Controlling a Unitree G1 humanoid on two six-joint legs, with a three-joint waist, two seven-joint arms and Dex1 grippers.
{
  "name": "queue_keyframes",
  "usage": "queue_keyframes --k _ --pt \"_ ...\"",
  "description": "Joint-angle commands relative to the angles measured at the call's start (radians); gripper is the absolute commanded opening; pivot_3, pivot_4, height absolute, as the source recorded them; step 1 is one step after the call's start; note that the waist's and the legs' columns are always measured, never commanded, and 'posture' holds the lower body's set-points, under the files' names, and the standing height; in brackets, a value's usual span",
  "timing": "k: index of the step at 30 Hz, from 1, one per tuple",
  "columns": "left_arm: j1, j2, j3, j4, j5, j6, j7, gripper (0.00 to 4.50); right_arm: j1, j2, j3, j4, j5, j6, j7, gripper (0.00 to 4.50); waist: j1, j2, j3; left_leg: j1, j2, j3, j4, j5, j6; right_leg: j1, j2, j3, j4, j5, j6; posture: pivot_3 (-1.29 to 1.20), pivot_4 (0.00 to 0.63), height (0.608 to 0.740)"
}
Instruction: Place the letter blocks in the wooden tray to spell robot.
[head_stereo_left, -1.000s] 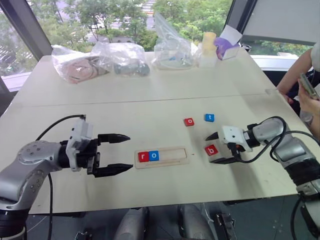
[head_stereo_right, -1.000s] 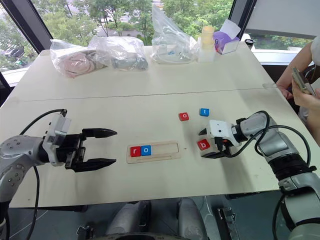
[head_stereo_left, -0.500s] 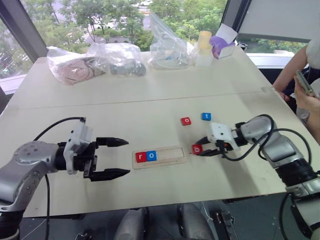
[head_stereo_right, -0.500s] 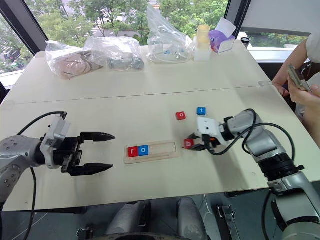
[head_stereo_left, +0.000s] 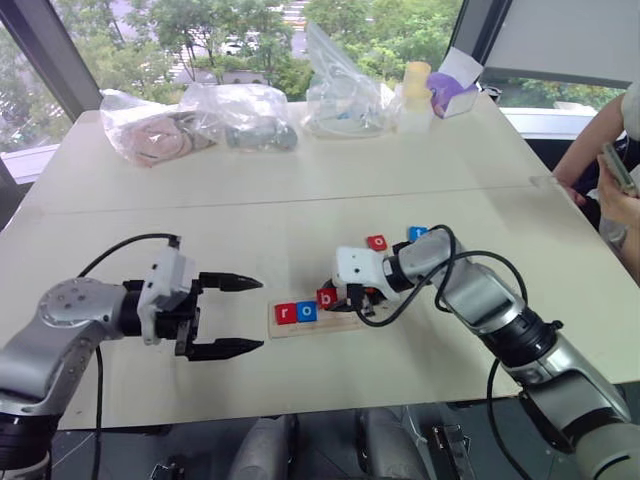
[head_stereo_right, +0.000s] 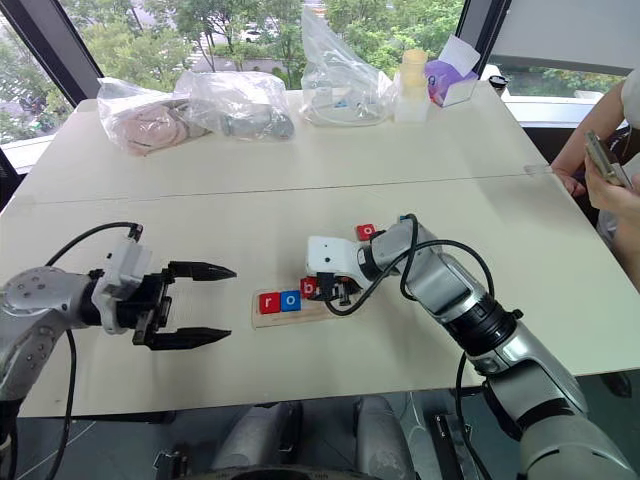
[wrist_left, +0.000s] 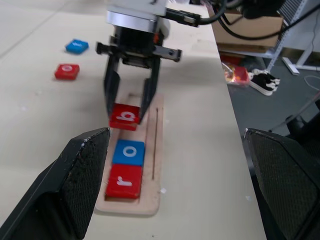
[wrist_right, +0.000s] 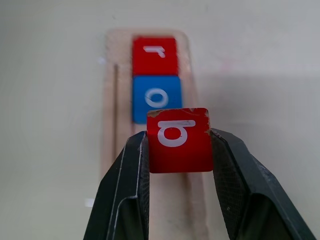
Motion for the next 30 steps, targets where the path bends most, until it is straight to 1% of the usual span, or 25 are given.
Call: queue_keyframes --k 1,11,19,30 --pt "0.014 0.0 0.023 -0.017 0.001 -0.025 0.003 4.5 -0.03 0.012 0.01 0.0 -0.021 0.007 -0.003 1.15 0.0 0.0 0.0 0.0 0.0 0.0 0.0 0.0 0.0 0.0 0.0 0.0 0.0 0.0 0.0 0.0 0.15 0.74" --pt "0.018 -0.008 0.02 -0.012 0.006 -0.042 0.029 4.5 -0.022 0.003 0.012 -0.038 -0.005 0.076 0.037 1.15 -0.001 0.0 0.0 0.0 0.0 0.0 0.0 0.0 0.0 0.0 0.0 0.0 0.0 0.0 0.0 0.0 0.15 0.74" --pt "0.006 -0.019 0.013 0.0 0.013 -0.05 0.035 4.5 -0.015 0.015 0.021 -0.077 0.006 0.135 0.031 1.15 -0.001 0.0 0.0 0.0 0.0 0.0 0.0 0.0 0.0 0.0 0.0 0.0 0.0 0.0 0.001 0.0 0.15 0.74" --pt "0.006 -0.024 0.012 0.004 0.026 -0.058 0.039 4.5 -0.011 0.026 0.038 -0.08 0.009 0.161 0.013 1.15 -0.001 0.0 0.0 0.0 0.0 0.0 0.0 0.0 0.0 0.0 0.0 0.0 0.0 0.0 0.001 0.0 0.15 0.74"
